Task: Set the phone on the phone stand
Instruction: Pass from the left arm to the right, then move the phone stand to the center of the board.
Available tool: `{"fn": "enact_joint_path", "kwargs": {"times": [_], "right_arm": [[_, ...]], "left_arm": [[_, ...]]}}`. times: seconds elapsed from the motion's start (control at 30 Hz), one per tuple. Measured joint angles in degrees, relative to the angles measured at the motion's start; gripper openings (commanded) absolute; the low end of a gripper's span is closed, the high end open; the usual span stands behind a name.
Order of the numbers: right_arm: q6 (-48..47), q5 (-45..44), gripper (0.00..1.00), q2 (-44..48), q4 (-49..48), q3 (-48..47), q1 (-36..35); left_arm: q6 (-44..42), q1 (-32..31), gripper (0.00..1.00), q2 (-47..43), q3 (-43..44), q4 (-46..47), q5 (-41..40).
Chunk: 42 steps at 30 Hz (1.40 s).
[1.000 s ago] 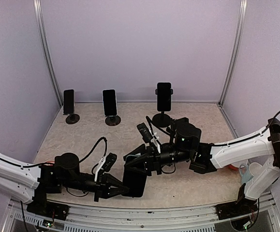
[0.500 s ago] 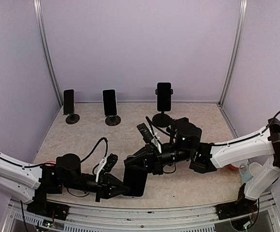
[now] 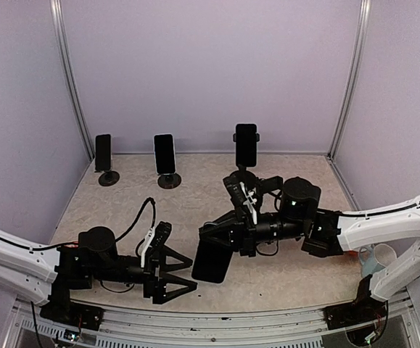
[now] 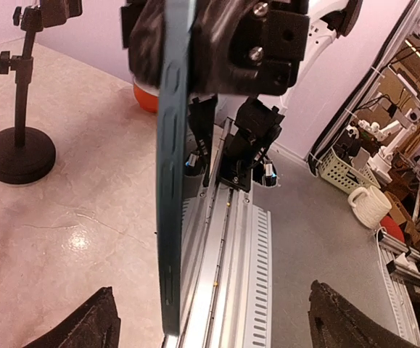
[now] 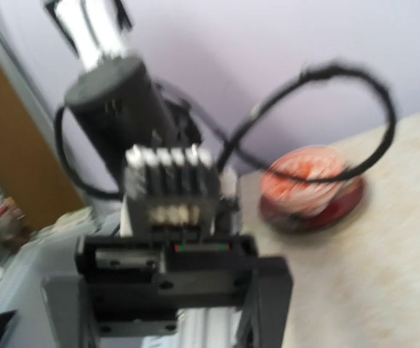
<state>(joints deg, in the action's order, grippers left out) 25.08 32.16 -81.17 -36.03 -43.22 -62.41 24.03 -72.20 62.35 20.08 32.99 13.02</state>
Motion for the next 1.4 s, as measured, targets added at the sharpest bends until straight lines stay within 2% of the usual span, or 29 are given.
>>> {"fn": "enact_joint_path", "kwargs": {"times": [0.1,0.4,0.7,1.07,1.4], "right_arm": [[-1.8,-5.4,0.0,6.3,2.5,1.4,0.1],[-7.1,-25.3,0.0,28.6,6.1,7.6,0.2],[-10.5,-41.7,0.0,43.2,7.9,11.6,0.2],[-12.7,-60.7,0.0,50.6,13.7,14.8,0.2],[-14.1,-75.5,0.0,51.1,14.7,17.3,0.3]], "left_arm": [[-0.2,0.0,0.99,-0.3,0.0,0.0,-0.8],[-0.4,0.0,0.99,0.2,0.7,-0.1,-2.9],[-0.4,0.0,0.99,4.0,2.9,0.1,-2.9],[-0.4,0.0,0.99,5.3,4.5,0.1,-3.0],[-1.5,0.0,0.99,7.5,6.9,0.0,-5.6]]}}
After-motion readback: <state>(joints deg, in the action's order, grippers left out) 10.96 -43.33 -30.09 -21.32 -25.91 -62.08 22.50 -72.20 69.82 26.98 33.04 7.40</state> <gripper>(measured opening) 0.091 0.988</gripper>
